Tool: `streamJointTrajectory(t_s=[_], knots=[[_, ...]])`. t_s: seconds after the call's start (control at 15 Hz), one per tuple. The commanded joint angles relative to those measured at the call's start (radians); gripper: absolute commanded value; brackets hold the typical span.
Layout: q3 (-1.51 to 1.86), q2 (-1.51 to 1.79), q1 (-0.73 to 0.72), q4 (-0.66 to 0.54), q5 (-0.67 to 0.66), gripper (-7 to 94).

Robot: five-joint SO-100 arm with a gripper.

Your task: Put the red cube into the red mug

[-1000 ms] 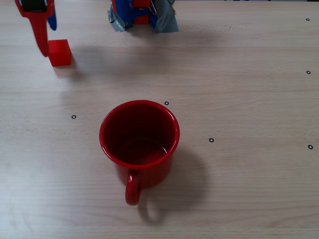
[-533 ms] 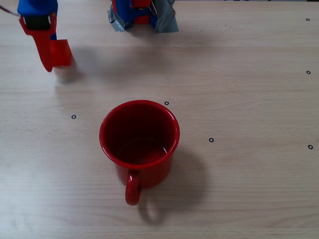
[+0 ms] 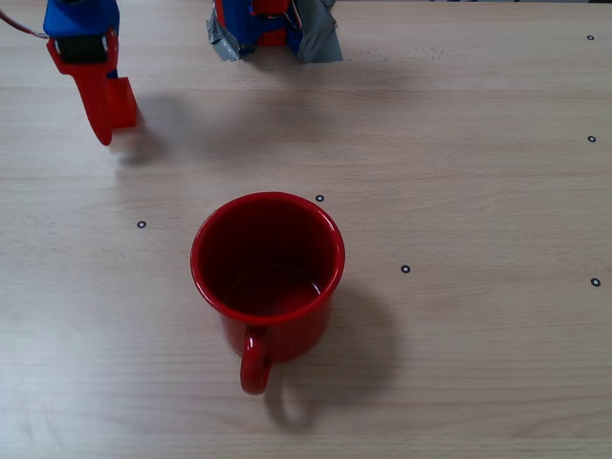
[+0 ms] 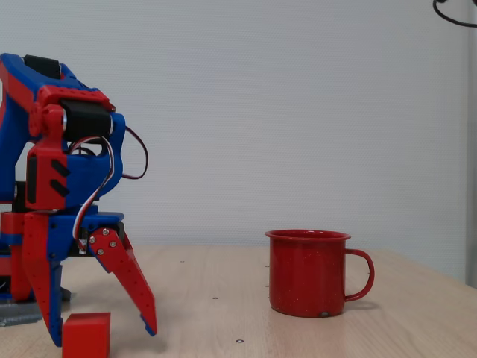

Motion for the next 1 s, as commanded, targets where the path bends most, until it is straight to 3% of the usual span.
streamJointTrajectory(t_s=[0.0,0.27,0.67,0.93], knots=[[0.0,0.041,-0.003,-0.014,-0.023,39],[0.038,0.043,0.008,-0.041,-0.064,42],[0.064,0.032,0.018,-0.104,-0.091,33],[0.069,0.032,0.012,-0.11,-0.066,11]])
